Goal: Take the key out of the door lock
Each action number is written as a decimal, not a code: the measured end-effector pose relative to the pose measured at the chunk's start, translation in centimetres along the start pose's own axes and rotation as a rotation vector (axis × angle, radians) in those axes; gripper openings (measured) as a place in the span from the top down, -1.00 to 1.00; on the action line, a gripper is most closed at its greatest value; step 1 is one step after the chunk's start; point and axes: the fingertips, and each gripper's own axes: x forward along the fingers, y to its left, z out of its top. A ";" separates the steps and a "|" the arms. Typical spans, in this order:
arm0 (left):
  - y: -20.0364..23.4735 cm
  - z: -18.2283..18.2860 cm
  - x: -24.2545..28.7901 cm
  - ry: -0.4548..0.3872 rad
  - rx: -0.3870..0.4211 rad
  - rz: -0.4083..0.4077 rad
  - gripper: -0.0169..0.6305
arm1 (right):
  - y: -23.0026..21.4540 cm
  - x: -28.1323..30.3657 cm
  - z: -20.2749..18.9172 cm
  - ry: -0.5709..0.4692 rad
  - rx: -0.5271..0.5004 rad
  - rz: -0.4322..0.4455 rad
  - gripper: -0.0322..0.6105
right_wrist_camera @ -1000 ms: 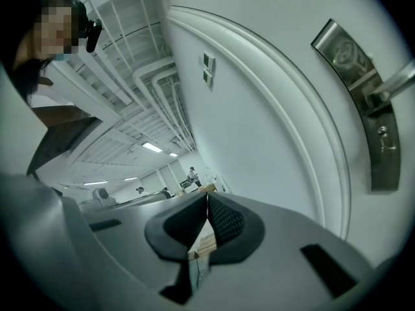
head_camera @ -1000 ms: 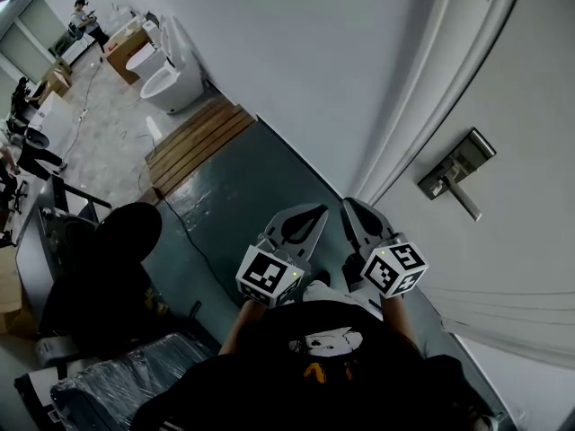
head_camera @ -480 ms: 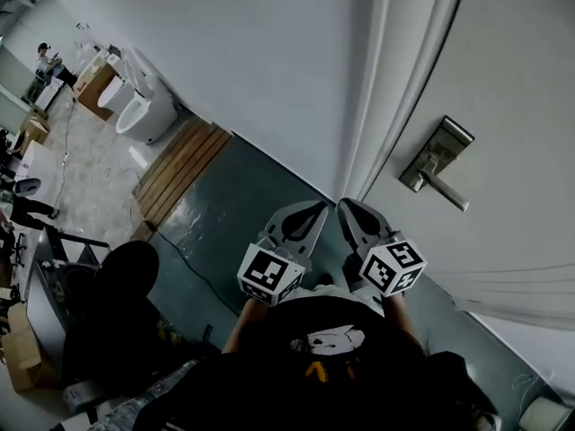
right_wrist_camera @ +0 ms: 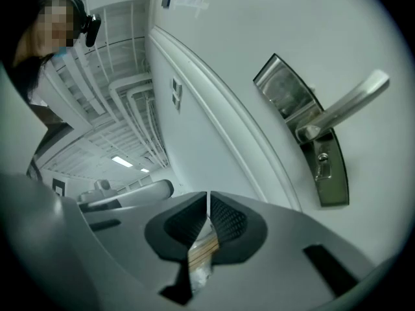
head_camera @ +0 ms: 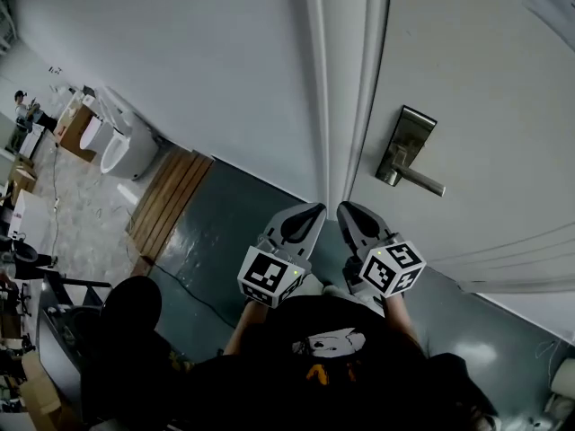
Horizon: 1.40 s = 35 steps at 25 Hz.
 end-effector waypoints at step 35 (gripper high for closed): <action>-0.3 -0.9 4.1 0.042 0.028 -0.444 0.92 | -13.1 -4.6 2.8 -0.326 0.219 -0.583 0.75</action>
